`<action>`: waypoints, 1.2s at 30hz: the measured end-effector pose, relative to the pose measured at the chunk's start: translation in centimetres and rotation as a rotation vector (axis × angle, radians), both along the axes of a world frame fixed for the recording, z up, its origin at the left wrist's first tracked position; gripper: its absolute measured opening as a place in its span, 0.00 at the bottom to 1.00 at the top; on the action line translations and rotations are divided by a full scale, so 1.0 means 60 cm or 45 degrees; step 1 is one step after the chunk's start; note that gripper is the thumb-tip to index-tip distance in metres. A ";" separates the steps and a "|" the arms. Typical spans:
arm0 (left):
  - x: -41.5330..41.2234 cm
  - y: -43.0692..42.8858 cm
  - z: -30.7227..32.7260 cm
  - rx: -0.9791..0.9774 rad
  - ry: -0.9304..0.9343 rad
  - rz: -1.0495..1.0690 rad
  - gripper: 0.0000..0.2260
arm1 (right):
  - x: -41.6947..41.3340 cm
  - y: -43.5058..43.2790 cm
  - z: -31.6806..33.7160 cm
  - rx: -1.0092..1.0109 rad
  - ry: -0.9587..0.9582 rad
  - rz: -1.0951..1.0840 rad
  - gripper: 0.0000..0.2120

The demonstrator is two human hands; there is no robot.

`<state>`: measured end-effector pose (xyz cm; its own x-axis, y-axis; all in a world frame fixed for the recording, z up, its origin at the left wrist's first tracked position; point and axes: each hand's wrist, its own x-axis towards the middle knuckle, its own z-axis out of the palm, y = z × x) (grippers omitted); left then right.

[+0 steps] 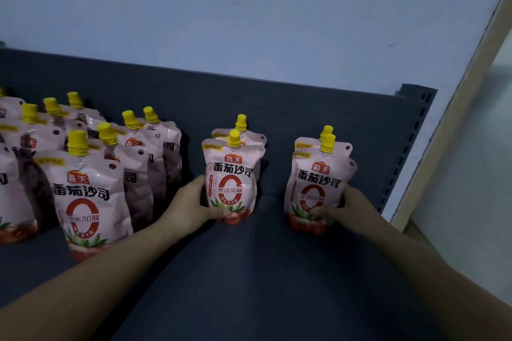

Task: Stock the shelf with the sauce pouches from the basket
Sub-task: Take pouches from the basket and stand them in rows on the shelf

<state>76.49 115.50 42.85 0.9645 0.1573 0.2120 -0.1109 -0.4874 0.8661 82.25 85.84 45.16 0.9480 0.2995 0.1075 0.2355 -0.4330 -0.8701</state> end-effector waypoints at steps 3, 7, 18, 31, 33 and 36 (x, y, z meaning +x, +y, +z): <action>-0.002 -0.003 -0.003 -0.025 -0.007 0.019 0.28 | 0.001 0.000 0.001 -0.040 -0.029 -0.045 0.19; -0.007 -0.006 -0.007 -0.093 0.021 0.033 0.27 | -0.025 0.007 -0.005 -0.057 -0.159 -0.294 0.27; -0.009 -0.019 0.024 -0.512 -0.109 0.065 0.20 | -0.087 0.162 0.020 -0.035 -0.624 0.027 0.15; 0.001 0.001 0.021 -0.350 0.056 -0.126 0.21 | -0.006 0.214 0.029 0.370 -0.087 0.132 0.11; 0.004 0.006 0.020 -0.333 0.065 -0.155 0.21 | -0.005 0.214 0.030 0.449 -0.050 0.111 0.10; 0.007 0.013 0.017 -0.288 0.099 -0.181 0.22 | -0.015 0.207 0.017 0.338 0.079 0.154 0.12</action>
<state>76.89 116.28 43.85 0.9923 0.0544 0.1111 -0.0929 -0.2650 0.9598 81.32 98.26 46.18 0.9142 0.3801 0.1403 0.2147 -0.1607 -0.9634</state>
